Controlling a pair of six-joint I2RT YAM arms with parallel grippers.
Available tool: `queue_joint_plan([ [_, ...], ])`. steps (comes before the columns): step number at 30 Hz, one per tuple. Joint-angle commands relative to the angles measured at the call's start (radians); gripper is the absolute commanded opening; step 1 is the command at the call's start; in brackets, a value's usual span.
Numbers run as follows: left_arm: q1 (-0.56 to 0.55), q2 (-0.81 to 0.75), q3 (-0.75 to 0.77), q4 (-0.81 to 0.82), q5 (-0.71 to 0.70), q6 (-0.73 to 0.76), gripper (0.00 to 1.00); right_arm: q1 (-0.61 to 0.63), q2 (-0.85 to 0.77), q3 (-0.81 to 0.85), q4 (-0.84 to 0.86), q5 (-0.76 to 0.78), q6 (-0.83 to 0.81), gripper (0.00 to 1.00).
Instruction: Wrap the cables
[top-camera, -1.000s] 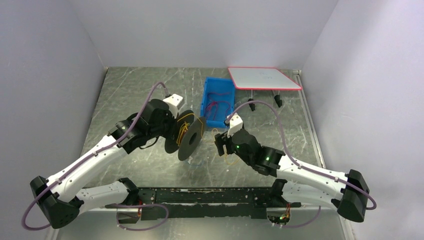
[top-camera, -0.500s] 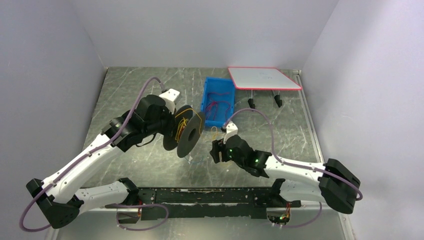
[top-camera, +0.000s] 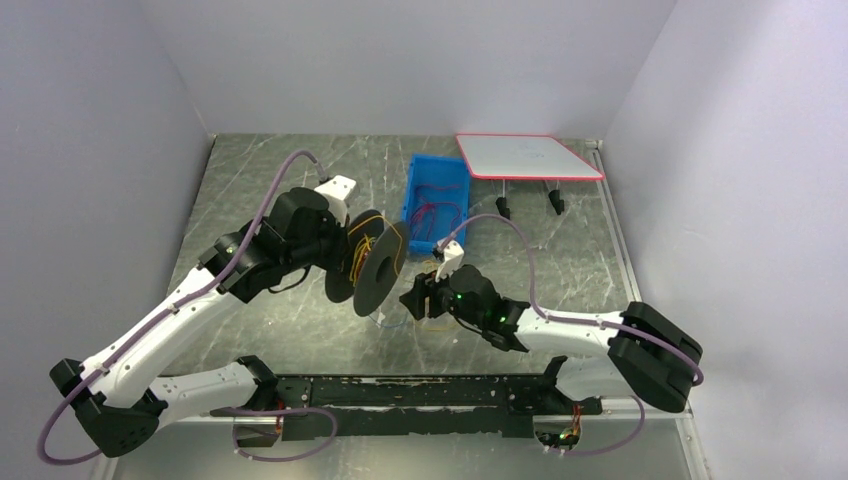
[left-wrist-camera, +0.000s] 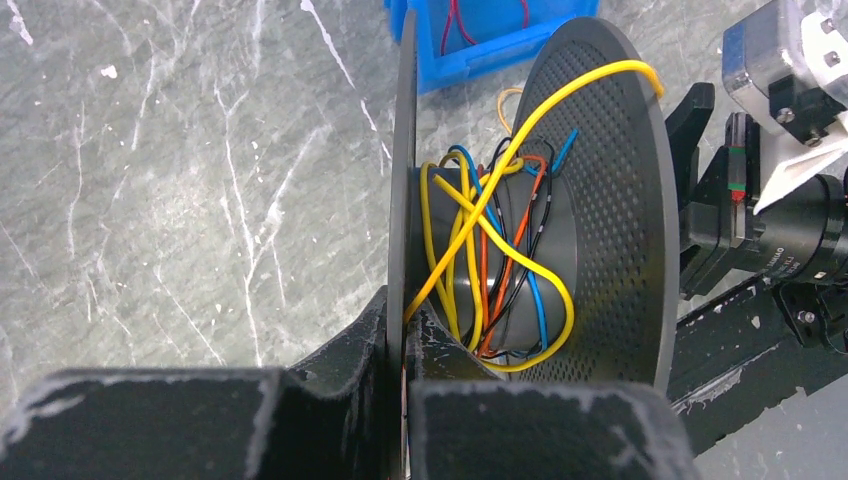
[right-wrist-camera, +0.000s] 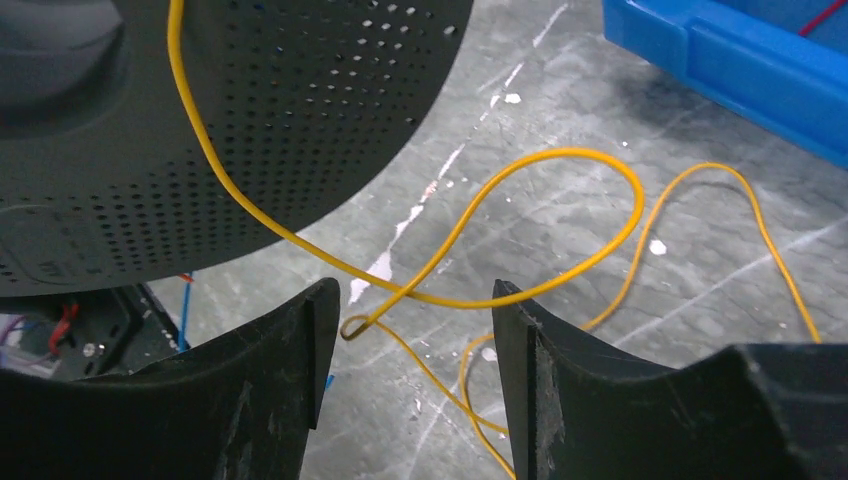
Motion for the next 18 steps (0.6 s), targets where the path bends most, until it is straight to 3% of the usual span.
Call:
queue_joint_plan([
  [1,0.003,-0.010,0.061,0.037,0.006,-0.027,0.07,-0.003,0.012,-0.037,0.141,-0.020,0.028,0.60],
  [18,0.003,0.005,0.110,0.033,0.035,-0.053,0.07,-0.001,0.125,-0.099,0.372,-0.008,0.092,0.43],
])
